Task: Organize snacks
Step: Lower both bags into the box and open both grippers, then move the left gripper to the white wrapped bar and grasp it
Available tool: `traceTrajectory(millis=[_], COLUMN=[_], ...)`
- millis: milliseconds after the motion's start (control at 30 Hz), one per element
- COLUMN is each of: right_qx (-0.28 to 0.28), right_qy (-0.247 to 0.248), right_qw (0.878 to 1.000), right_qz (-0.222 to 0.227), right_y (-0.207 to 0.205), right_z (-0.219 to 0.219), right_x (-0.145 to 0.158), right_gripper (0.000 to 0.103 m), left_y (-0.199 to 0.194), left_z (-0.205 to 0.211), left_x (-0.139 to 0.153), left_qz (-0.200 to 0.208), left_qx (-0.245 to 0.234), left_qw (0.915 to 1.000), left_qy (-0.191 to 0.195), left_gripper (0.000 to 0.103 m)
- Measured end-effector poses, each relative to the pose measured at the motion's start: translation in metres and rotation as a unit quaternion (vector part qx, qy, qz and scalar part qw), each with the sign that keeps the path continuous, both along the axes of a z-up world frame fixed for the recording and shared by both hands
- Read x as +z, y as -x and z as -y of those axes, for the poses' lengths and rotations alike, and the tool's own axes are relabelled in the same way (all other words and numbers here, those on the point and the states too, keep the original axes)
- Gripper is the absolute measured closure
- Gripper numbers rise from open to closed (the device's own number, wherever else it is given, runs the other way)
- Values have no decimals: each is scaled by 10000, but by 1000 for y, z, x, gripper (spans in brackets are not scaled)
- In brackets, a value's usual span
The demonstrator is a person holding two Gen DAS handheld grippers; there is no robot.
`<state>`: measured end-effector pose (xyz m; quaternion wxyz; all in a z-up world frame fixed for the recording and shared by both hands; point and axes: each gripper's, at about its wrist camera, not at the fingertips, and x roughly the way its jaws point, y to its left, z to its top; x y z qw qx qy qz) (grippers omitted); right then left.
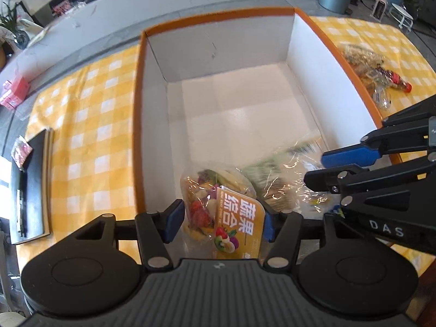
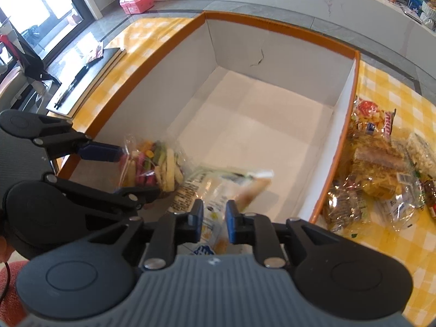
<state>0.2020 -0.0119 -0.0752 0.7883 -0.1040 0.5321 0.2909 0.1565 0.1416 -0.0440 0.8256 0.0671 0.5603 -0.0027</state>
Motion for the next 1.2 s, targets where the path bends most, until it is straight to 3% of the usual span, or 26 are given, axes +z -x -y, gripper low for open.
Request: traceTrajectory(millis=[100, 233, 400, 467, 633, 733, 867, 1000, 1133, 1200], right_qx=[-116, -254, -288, -297, -409, -569, -567, -631, -754, -782], right_qy=[-15, -199, -325, -371, -515, -554, -513, -571, -655, -717], right_qw=[9999, 9994, 9984, 9979, 9965, 9942, 9913, 9902, 9884, 9883], right_qz=[93, 149, 375, 444, 513, 724, 1075, 1103, 1141, 1092], right_y=[-1, 0, 7, 10, 18, 22, 27, 25, 25, 24], right_z=[4, 13, 23, 29, 42, 50, 60, 70, 79, 82], right_x=[5, 14, 28, 34, 38, 43, 52, 55, 53, 50], right_gripper=[70, 69, 65, 60, 60, 60, 60, 60, 60, 60], left_y=[1, 4, 8, 7, -6, -26, -49, -49, -39, -34], left_z=[0, 2, 11, 15, 22, 17, 13, 9, 8, 10], left_x=[9, 25, 40, 39, 27, 17, -3, -16, -18, -19], left_qz=[158, 413, 719, 744, 851, 766, 501, 236, -71, -171], left_qx=[42, 68, -29, -89, -121, 65, 227, 284, 207, 174], left_qw=[9999, 9991, 9974, 9972, 9963, 9967, 9984, 9993, 9995, 9996], left_qy=[-21, 78, 72, 19, 61, 275, 106, 49, 242, 112], left_gripper=[33, 34, 46, 47, 47, 56, 70, 71, 72, 72])
